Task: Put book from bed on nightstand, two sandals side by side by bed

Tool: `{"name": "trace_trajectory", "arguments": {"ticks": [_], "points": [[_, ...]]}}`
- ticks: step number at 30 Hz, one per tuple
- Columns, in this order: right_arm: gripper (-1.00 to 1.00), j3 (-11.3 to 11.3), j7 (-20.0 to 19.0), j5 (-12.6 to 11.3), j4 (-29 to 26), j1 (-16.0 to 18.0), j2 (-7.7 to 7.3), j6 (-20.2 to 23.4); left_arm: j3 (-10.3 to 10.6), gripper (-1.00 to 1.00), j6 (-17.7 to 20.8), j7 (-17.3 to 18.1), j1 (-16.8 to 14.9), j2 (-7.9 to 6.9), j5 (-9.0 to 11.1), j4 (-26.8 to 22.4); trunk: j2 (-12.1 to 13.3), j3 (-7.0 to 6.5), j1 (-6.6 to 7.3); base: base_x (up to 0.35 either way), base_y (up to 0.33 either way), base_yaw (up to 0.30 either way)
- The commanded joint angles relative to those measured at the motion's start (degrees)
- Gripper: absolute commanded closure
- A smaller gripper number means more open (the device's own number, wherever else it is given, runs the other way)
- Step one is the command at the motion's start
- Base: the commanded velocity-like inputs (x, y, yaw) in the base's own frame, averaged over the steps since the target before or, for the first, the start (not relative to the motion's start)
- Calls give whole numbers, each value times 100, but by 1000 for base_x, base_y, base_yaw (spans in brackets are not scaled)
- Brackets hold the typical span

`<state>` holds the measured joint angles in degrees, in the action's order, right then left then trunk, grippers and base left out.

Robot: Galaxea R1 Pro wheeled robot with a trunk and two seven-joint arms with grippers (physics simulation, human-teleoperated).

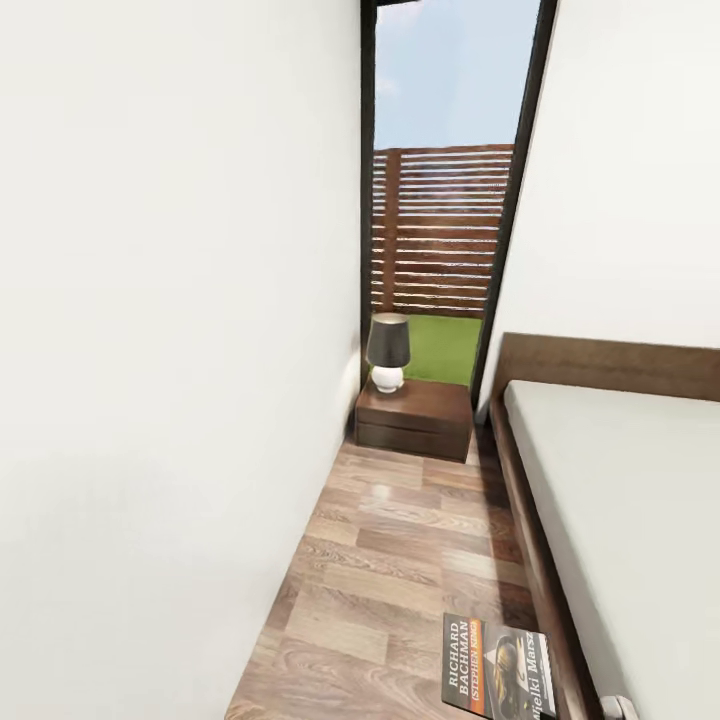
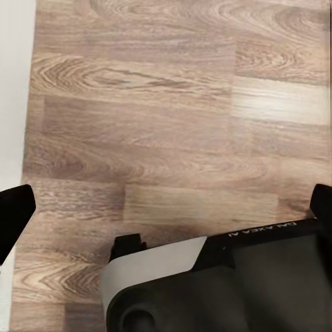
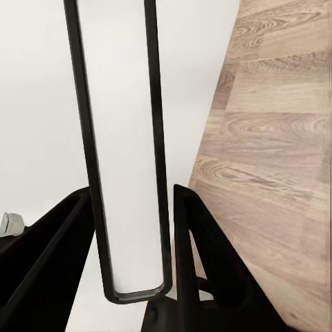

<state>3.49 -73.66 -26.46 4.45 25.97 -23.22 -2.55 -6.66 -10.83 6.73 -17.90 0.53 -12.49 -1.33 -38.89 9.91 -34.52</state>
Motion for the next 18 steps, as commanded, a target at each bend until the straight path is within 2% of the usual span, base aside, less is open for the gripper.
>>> {"name": "trace_trajectory", "arguments": {"ticks": [1,18], "points": [[100,12,-17,-35,21,14,2,-32,-48,-100,-19,13,-3,-1,-52,2,-7,9,-5,328,0,-234],[100,12,-12,-35,21,14,2,-30,-49,-100,-16,13,-3,-1,-52,1,-7,9,-5,325,0,-235]]}}
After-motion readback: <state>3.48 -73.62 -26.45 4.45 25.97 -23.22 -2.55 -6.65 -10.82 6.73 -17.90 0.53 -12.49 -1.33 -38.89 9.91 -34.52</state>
